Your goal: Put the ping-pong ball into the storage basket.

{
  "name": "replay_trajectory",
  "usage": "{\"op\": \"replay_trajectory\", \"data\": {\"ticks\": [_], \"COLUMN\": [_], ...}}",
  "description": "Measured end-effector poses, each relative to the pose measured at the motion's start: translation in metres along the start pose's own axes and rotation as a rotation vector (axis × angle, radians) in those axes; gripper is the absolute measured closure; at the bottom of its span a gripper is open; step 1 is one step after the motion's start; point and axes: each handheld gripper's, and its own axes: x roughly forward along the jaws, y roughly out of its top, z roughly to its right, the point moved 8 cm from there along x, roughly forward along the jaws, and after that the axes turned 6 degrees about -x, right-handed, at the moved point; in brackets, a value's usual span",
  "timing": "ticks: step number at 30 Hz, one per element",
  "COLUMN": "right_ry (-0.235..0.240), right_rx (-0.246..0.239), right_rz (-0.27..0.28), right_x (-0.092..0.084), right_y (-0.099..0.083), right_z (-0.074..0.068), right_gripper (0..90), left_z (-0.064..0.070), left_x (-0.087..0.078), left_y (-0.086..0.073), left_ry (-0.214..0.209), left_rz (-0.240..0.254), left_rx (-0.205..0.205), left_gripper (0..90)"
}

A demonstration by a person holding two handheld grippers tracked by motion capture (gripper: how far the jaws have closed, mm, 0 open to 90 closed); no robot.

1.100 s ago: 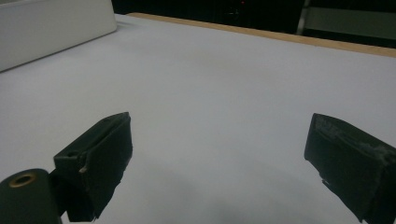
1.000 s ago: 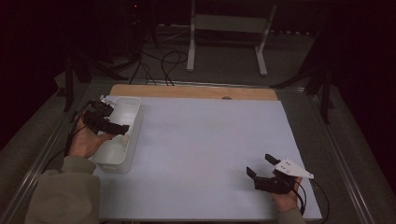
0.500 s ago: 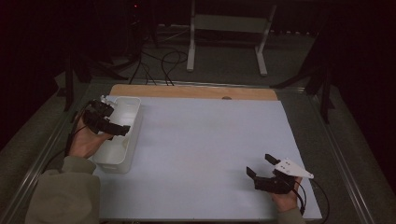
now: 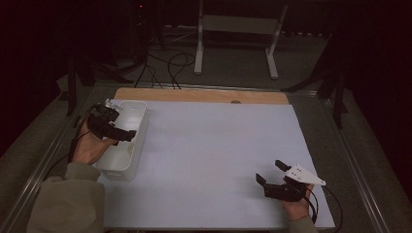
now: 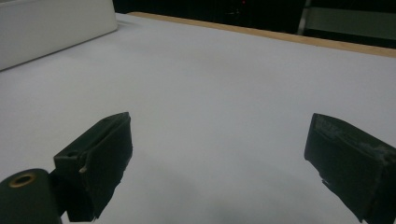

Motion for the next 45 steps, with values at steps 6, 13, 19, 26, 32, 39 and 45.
{"op": "replay_trajectory", "data": {"ticks": [6, 13, 19, 26, 32, 39, 45], "right_ry": [-0.002, -0.002, -0.003, -0.002, -0.002, -0.002, -0.001], "right_rx": [0.002, 0.005, 0.005, 0.003, 0.004, 0.004, 0.004], "right_rz": [0.003, 0.002, 0.004, 0.005, 0.005, 0.006, 0.006], "right_x": [0.0, 0.0, -0.001, -0.001, -0.001, -0.001, -0.001], "right_y": [0.0, 0.0, 0.0, 0.0, 0.0, 0.001, 0.001], "right_z": [0.001, 0.0, 0.0, 0.001, 0.0, 0.0, 0.0], "right_gripper": [7.0, 7.0, 7.0, 7.0, 7.0, 7.0, 6.9], "left_z": [0.002, 0.006, 0.01, 0.016, 0.02, 0.028, 0.034], "left_x": [-0.001, -0.001, -0.001, -0.001, -0.001, 0.0, 0.0], "left_y": [0.002, 0.002, 0.003, 0.003, 0.002, 0.0, -0.002], "left_ry": [-0.014, -0.024, -0.034, -0.051, -0.064, -0.088, -0.101], "left_rz": [0.012, 0.023, 0.036, 0.055, 0.066, 0.097, 0.115], "left_rx": [0.008, 0.017, 0.029, 0.04, 0.049, 0.05, 0.064], "left_gripper": [0.0, 0.0, 0.0, 0.0, 0.0, 0.0, 0.0]}}
